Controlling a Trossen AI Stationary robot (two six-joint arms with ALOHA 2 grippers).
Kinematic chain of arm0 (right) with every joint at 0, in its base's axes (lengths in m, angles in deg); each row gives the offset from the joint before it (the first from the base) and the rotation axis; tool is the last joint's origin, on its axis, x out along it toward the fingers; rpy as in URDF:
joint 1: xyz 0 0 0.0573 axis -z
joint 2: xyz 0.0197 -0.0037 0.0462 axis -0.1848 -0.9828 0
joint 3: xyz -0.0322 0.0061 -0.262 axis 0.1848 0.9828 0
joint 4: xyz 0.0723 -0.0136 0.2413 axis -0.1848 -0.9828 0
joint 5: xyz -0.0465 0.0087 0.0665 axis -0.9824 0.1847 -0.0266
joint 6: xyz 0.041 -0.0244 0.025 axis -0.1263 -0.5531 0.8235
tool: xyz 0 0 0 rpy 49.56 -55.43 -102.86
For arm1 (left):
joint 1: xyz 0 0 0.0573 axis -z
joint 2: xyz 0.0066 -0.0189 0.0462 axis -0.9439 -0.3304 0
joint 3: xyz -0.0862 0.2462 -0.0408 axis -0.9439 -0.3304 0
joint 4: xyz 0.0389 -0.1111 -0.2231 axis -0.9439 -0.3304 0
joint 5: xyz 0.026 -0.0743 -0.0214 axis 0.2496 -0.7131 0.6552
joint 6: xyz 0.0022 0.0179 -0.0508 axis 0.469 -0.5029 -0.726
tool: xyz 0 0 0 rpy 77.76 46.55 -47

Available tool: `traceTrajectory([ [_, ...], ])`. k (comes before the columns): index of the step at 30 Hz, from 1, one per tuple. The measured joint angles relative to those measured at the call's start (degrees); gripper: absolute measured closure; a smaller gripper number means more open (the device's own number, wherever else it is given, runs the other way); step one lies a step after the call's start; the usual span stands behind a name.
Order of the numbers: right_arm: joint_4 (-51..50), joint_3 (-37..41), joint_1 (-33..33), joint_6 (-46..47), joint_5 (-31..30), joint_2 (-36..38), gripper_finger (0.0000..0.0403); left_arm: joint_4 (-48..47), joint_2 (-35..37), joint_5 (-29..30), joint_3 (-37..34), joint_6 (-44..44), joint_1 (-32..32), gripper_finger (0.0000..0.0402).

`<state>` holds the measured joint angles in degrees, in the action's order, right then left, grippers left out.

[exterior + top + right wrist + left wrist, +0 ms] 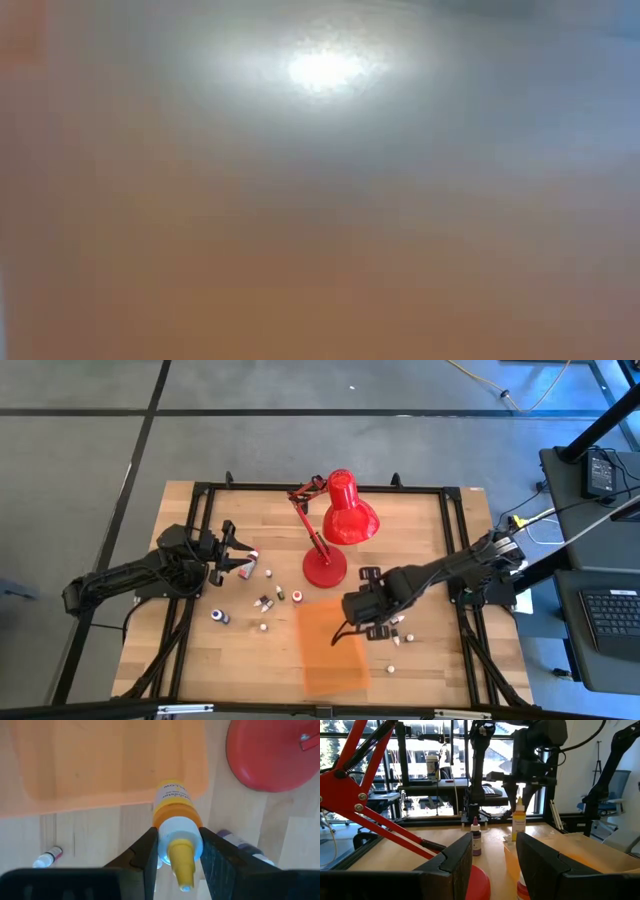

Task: Pick & Place food coloring
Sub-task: Put the large yellow food coloring bottle into the orange bin

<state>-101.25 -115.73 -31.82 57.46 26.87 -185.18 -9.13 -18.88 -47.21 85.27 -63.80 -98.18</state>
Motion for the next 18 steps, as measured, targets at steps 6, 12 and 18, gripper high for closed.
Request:
traceTrajectory([
  [6,-0.5,-3.0,0.0,-1.4,0.0,0.2,0.0278,0.0,0.0,0.0,0.0,0.0,0.0,0.0253],
  [12,2.0,-3.0,0.2,-4.7,-0.1,-0.7,0.0278,0.0,0.0,0.0,0.0,0.0,0.0,0.0253],
  [18,3.0,-3.0,1.5,-9.5,-0.2,-4.3,0.0278,0.0,0.0,0.0,0.0,0.0,0.0,0.0253],
])
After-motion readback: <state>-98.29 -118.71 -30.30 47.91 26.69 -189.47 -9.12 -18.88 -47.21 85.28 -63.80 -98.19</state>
